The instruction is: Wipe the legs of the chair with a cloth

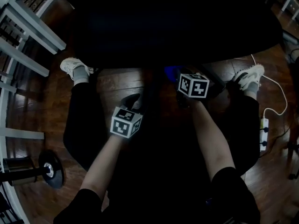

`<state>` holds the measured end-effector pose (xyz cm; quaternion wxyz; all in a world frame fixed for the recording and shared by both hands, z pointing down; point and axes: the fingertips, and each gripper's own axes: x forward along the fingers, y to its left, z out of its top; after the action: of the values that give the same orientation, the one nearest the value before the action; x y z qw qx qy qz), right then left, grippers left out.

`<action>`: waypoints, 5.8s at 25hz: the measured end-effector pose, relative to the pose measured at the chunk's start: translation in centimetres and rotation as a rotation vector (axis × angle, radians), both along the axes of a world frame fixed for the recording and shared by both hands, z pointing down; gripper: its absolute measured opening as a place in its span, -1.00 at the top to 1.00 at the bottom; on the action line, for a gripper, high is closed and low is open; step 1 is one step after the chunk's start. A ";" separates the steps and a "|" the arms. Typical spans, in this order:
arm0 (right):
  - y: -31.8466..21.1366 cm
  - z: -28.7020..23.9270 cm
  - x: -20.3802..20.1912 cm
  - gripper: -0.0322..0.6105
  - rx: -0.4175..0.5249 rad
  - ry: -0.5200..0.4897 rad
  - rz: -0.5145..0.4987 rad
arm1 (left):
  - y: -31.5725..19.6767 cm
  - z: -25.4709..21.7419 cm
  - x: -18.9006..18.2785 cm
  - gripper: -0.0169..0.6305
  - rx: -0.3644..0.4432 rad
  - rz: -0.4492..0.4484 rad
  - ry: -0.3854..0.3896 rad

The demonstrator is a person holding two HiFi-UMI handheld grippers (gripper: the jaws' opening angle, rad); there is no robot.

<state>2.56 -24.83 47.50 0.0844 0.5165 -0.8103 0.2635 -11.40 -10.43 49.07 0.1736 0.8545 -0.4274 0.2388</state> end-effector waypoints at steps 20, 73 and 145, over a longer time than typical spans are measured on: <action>10.1 0.7 -9.7 0.78 0.068 -0.139 -0.280 | 2.1 0.8 -2.4 0.30 0.001 -0.039 0.182; 10.0 1.2 21.2 0.79 0.018 0.089 0.640 | 1.2 -3.5 12.8 0.30 0.161 0.187 0.176; 3.1 2.7 22.7 0.82 -0.309 -0.330 0.196 | -8.5 3.0 3.0 0.46 -0.062 -0.155 -0.360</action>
<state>25.31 -21.72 50.18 0.0030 0.5237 -0.7091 0.4722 -8.36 -18.96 52.05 0.1382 0.7567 -0.5087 0.3867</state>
